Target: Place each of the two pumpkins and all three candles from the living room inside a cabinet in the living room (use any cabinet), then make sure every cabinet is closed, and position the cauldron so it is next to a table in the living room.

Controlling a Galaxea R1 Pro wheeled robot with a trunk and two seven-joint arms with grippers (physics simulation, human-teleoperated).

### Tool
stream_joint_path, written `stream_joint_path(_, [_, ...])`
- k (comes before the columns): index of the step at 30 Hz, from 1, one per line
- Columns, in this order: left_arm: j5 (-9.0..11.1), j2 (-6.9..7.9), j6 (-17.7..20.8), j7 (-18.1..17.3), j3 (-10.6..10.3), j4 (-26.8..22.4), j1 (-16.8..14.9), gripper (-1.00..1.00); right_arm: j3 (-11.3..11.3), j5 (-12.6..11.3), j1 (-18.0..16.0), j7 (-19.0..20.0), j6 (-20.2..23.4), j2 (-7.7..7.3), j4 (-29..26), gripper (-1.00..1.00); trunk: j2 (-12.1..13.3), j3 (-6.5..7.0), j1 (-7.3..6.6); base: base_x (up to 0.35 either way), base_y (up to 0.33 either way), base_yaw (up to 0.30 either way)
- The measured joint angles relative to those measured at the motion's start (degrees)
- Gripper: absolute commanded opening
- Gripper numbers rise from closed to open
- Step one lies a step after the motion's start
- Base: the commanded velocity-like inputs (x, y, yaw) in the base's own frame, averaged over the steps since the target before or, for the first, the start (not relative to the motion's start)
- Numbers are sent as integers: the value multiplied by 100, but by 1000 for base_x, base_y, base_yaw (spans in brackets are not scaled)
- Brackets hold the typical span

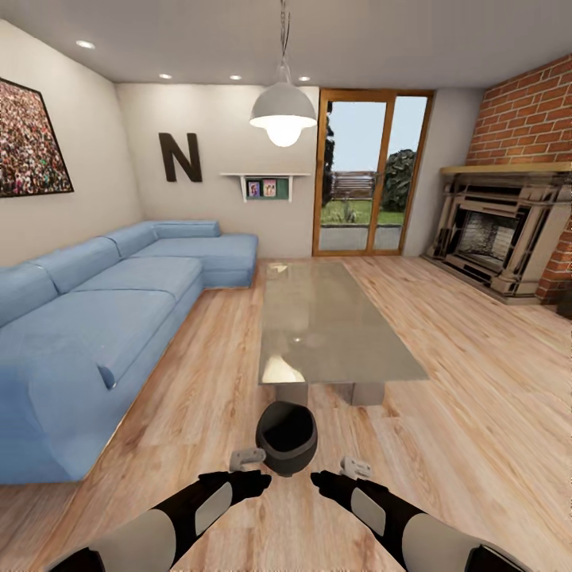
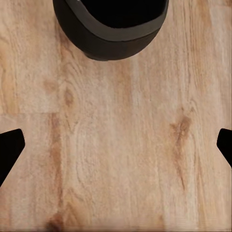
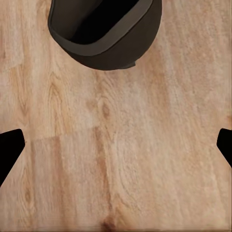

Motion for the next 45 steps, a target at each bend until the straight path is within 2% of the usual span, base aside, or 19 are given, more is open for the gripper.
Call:
stream_joint_path(14, [9, 44, 82, 11, 13, 80, 0, 100, -5, -12, 0, -21, 113, -6, 14, 100, 561, 276, -309, -13, 0, -54])
stream_joint_path(21, [8, 128, 9, 16, 5, 925, 19, 100, -9, -7, 0, -33, 82, -9, 73, 100, 842, 402, -463, 0, 0, -2])
stream_joint_path(25, [-9, 155, -19, 15, -11, 1147, 39, 100, -9, -8, 2, -59, 77, -9, 85, 100, 1003, 474, -551, 0, 0, 0])
stream_joint_path(32, [9, 216, -27, 14, -20, 1223, 64, 100, -11, -18, 52, -96, 79, -9, 96, 100, 1283, 600, -705, 0, 0, 0])
stream_joint_path(36, [15, 256, -38, 14, -27, 1230, 84, 100, -12, -19, 276, -173, 75, -8, 100, 100, 1444, 671, -793, 0, 0, 0])
stream_joint_path(41, [22, 252, -228, 15, -37, 1231, 187, 100, -13, -16, 546, -189, 83, -8, 131, 100, 1645, 736, -902, 0, 0, 0])
stream_joint_path(45, [45, 253, -251, 15, -37, 1231, 207, 100, -12, -7, 613, -190, 68, -10, 335, 100, 1646, 722, -903, 0, 0, 0])
